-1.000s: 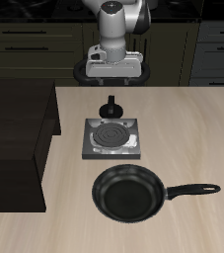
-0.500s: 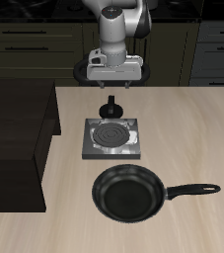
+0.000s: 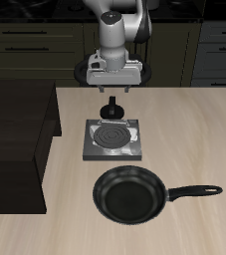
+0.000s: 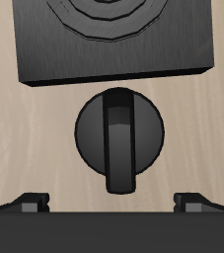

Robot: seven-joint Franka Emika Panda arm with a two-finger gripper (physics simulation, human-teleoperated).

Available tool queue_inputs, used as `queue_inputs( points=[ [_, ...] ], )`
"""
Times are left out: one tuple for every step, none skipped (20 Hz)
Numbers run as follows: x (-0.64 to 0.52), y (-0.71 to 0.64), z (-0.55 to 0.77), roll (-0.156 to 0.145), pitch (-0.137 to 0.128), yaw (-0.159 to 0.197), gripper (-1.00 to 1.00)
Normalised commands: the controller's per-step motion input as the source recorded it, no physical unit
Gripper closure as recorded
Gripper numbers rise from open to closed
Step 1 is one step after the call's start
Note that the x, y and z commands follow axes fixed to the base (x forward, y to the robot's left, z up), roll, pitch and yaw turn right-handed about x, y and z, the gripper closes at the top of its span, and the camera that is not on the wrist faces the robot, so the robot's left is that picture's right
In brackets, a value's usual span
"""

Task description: Turn on the flat stove

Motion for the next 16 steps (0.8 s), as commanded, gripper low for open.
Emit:
queue_inputs(
  points=[
    [-0.05,-0.16,-0.23,-0.017,0.041,-0.029,-1.0],
    [-0.03,-0.12,-0.2,-0.023,0.016,-0.01,-1.0],
    [0.05,-0.19,-0.18,-0.024,0.031,-0.019,-1.0],
    [-0.01,-0.07,-0.11,-0.014,0.011,-0.022,-1.0],
    [0.12,-0.2,-0.23,-0.037,0.035,0.022,-1.0],
    [0.0,0.0,0.0,0.0,0.0,0.0,-1.0],
    [0.07,-0.14,-0.1,-0.001,0.019,0.014,-1.0],
    [-0.05,-0.07,-0.3,-0.023,0.001,0.038,-1.0],
    [0.11,-0.08,0.04,0.0,0.0,0.0,-1.0],
    [-0.03,-0.04,-0.15,-0.012,0.007,0.012,-1.0],
    [0.04,-0.07,-0.08,-0.001,0.01,-0.002,-1.0],
    [-0.05,0.0,-0.23,0.002,0.01,0.05,-1.0],
    [0.03,-0.1,-0.11,-0.006,0.029,-0.004,-1.0],
    [-0.02,-0.03,-0.21,-0.02,0.028,0.009,-1.0],
    [0.04,-0.06,-0.05,0.001,0.012,0.02,-1.0],
    [-0.01,-0.03,-0.17,0.01,0.016,0.012,-1.0]
  ],
)
